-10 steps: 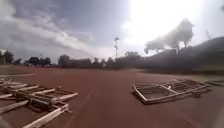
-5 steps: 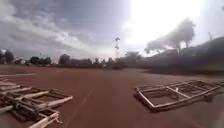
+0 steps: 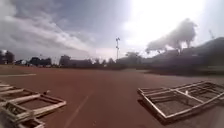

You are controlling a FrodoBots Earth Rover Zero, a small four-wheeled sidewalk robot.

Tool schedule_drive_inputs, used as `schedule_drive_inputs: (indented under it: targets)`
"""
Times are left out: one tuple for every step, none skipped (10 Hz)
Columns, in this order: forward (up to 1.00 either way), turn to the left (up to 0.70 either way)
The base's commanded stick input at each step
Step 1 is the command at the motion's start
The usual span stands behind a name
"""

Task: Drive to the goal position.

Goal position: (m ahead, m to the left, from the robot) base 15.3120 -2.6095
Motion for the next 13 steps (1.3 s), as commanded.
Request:
schedule_drive_inputs:
  targets:
    - [0.7, 0.0]
    - [0.7, 0.0]
    - [0.7, 0.0]
    - [0.7, 0.0]
    - [0.7, 0.0]
    - [0.7, 0.0]
    - [0.7, 0.0]
    - [0.7, 0.0]
    - [0.7, 0.0]
    - [0.7, 0.0]
    - [0.7, 0.0]
    - [0.7, 0.0]
    - [0.7, 0.0]
